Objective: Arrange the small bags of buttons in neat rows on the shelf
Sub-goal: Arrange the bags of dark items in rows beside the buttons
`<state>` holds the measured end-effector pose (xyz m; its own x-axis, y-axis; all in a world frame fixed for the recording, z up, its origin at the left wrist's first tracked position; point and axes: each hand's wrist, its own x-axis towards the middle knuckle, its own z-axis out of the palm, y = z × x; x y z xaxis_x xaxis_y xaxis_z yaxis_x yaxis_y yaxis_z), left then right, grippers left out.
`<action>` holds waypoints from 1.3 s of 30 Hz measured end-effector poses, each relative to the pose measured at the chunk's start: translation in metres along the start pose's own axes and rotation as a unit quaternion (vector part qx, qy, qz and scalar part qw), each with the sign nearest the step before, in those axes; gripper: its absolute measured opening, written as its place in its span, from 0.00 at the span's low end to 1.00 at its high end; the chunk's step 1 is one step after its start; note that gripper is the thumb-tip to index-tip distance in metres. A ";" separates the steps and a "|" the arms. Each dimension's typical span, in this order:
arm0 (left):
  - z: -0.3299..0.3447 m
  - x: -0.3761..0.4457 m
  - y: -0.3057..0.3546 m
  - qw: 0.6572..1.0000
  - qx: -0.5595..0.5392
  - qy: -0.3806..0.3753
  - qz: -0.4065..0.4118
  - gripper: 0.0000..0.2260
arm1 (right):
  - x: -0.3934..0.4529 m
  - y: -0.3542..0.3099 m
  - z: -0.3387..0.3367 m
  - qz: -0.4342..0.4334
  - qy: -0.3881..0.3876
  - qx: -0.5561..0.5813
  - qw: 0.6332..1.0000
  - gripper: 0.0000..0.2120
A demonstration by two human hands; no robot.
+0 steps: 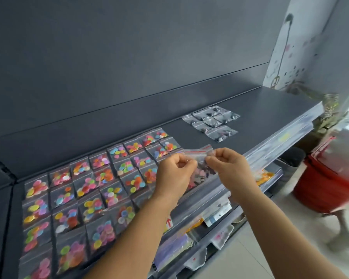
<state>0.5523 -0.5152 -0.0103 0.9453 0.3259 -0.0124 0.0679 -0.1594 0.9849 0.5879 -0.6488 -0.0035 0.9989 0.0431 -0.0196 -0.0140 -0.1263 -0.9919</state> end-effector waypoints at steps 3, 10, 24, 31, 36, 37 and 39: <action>0.023 0.035 0.003 1.000 0.005 -0.016 -0.002 0.02 | 0.035 0.000 -0.016 0.003 0.026 -0.008 1.000 0.03; 0.065 0.089 0.008 0.999 -0.002 -0.046 -0.010 0.01 | 0.095 0.006 -0.042 0.024 0.063 -0.039 0.997 0.07; 0.184 0.176 0.011 0.997 0.063 0.035 -0.013 0.04 | 0.238 0.028 -0.125 -0.016 0.013 -0.125 0.992 0.08; 0.253 0.214 0.022 0.968 0.214 0.133 -0.013 0.08 | 0.312 0.047 -0.169 -0.012 -0.069 -0.180 0.981 0.05; 0.275 0.218 0.023 0.933 0.322 0.157 -0.030 0.10 | 0.335 0.060 -0.175 -0.049 -0.112 -0.261 0.958 0.03; 0.277 0.217 0.022 0.923 0.350 0.157 -0.029 0.11 | 0.336 0.062 -0.175 -0.063 -0.117 -0.294 0.946 0.03; 0.279 0.215 0.021 0.898 0.408 0.160 -0.017 0.13 | 0.338 0.065 -0.175 -0.096 -0.122 -0.345 0.926 0.10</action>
<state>0.8459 -0.7089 -0.0408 0.8070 0.5737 0.1396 0.4296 -0.7328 0.5277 0.9328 -0.8155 -0.0529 0.9391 0.3418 0.0366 0.2781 -0.6931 -0.6650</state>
